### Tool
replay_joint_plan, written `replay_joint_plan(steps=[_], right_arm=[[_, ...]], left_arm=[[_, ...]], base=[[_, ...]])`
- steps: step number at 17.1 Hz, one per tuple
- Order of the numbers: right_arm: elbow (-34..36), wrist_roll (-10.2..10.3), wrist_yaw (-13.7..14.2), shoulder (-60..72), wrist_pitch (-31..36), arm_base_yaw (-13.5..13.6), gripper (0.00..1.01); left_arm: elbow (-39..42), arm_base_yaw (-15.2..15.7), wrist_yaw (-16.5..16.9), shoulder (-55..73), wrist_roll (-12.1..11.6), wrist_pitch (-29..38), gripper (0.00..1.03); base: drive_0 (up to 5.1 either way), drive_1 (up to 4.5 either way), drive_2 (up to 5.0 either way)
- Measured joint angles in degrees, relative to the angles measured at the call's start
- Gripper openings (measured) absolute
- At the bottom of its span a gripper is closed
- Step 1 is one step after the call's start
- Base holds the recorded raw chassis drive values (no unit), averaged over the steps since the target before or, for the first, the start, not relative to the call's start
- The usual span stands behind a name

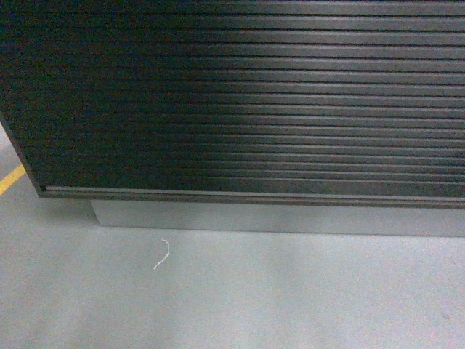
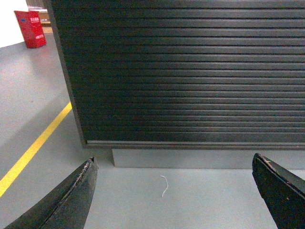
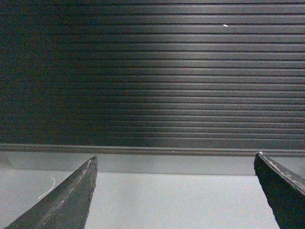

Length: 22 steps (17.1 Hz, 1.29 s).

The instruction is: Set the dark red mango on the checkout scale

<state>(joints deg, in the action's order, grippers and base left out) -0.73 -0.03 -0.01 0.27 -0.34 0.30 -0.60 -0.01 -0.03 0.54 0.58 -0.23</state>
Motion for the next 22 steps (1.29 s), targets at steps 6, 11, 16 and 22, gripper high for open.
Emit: replay_joint_plan(steps=[6, 11, 16, 22], right_arm=[[0.0, 0.0, 0.0, 0.0, 0.2, 0.0, 0.98], [0.0, 0.0, 0.0, 0.0, 0.1, 0.0, 0.98], [0.0, 0.0, 0.0, 0.0, 0.1, 0.0, 0.98], [0.0, 0.0, 0.0, 0.0, 0.1, 0.0, 0.98]], left_arm=[[0.0, 0.0, 0.0, 0.0, 0.0, 0.0, 0.98], [0.0, 0.0, 0.0, 0.0, 0.0, 0.0, 0.98], [0.0, 0.0, 0.0, 0.0, 0.0, 0.0, 0.98], [0.0, 0.0, 0.0, 0.0, 0.0, 0.0, 0.98]], base=[[0.0, 2.63, -2.7], [0.0, 1.95, -2.0], [0.0, 1.79, -1.7], [-0.1, 1.67, -1.8]])
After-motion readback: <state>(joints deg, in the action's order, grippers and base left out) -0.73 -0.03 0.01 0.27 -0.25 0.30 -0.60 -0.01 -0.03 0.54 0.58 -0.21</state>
